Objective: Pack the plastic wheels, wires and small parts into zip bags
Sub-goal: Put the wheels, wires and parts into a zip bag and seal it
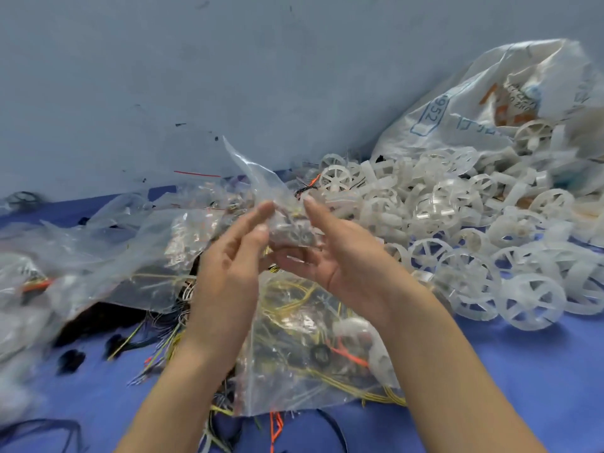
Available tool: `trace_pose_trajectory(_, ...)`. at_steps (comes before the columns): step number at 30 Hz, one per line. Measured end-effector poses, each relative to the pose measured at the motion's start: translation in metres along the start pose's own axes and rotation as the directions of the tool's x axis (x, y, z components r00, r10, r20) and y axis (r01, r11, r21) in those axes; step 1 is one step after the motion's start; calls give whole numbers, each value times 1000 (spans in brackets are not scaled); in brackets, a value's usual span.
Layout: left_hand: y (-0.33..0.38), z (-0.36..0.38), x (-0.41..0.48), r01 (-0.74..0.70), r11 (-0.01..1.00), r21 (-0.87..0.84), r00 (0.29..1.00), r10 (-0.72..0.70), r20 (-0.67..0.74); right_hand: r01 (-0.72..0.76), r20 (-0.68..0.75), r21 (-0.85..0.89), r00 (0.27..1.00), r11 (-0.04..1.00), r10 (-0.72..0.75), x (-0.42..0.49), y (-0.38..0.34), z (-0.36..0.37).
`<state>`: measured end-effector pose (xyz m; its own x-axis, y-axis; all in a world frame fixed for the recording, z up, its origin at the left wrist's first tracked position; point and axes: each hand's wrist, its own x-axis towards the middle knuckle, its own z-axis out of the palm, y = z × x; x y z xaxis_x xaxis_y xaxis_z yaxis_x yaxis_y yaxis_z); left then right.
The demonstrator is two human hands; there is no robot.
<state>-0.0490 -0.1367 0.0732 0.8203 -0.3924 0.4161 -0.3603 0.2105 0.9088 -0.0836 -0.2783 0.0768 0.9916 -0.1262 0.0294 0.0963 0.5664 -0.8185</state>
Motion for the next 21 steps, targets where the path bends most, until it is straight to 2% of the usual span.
trace_pose_trajectory(2, 3, -4, -18, -45, 995, 84, 998, 42, 40, 46, 36, -66, 998, 997, -44, -6, 8, 5)
trace_pose_trajectory(4, 7, -13, -25, -74, 992, 105, 997, 72, 19, 76, 13, -118, 997, 990, -75, -9, 12, 8)
trace_pose_trajectory(6, 11, -28, -24, -9, 999, -37, 996, 6, -94, 106, -11, -164, 994, 981, -109, -12, 10, 9)
trace_pose_trajectory(8, 12, -40, -20, 86, 977, -193, 984, -114, -139, 158, 12, -268, 987, 950, -161, -16, 6, 9)
trace_pose_trajectory(9, 13, -44, -20, 130, 969, -212, 981, -158, -117, 186, 50, -333, 982, 924, -180, -18, 4, 10)
trace_pose_trajectory(11, 11, -48, -21, 205, 969, -141, 977, -211, -26, 228, 132, -458, 973, 859, -188, -21, 1, 16)
trace_pose_trajectory(14, 11, -49, -26, 174, 985, -13, 981, -172, 92, 274, 263, -606, 955, 747, -137, -23, 1, 23)
trace_pose_trajectory(16, 7, -53, -28, 178, 984, -21, 979, -175, 100, 260, 304, -603, 949, 754, -84, -25, 2, 24)
trace_pose_trajectory(19, 4, -58, -27, 256, 961, -102, 965, -248, 84, 192, 289, -529, 957, 827, -37, -26, 1, 21)
trace_pose_trajectory(21, 1, -65, -25, 301, 945, -131, 952, -305, -10, 180, 233, -543, 971, 820, -59, -26, 0, 16)
